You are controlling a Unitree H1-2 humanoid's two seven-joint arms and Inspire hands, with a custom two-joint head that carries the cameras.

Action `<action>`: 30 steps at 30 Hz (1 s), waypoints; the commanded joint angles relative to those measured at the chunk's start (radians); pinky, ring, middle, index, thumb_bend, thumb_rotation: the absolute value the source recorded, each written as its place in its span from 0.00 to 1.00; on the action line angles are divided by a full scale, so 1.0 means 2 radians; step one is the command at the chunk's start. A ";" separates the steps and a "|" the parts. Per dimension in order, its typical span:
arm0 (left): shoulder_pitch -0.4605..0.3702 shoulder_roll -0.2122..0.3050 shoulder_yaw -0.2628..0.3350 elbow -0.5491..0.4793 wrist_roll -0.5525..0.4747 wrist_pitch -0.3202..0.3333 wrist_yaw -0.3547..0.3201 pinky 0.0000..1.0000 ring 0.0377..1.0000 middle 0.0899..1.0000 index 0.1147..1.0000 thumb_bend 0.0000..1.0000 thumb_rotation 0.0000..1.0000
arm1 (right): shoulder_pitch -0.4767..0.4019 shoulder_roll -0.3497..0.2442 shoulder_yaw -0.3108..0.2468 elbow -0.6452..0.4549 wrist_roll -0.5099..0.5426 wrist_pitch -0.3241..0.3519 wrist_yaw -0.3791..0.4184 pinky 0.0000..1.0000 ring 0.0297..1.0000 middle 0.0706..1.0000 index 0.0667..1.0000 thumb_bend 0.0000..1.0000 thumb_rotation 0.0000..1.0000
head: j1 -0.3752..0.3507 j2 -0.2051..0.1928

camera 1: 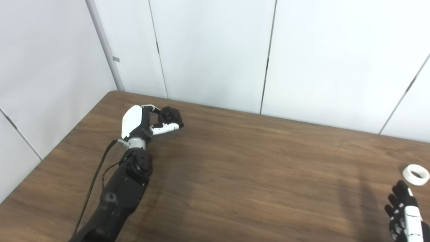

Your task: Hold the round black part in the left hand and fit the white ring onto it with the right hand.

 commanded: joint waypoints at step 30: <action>0.127 -0.047 -0.149 -0.357 0.156 -0.016 -0.188 1.00 0.86 0.74 0.42 0.52 0.05 | -0.013 0.022 0.018 0.040 -0.040 -0.058 -0.019 1.00 0.93 0.92 0.95 0.47 0.98 | -0.122 0.049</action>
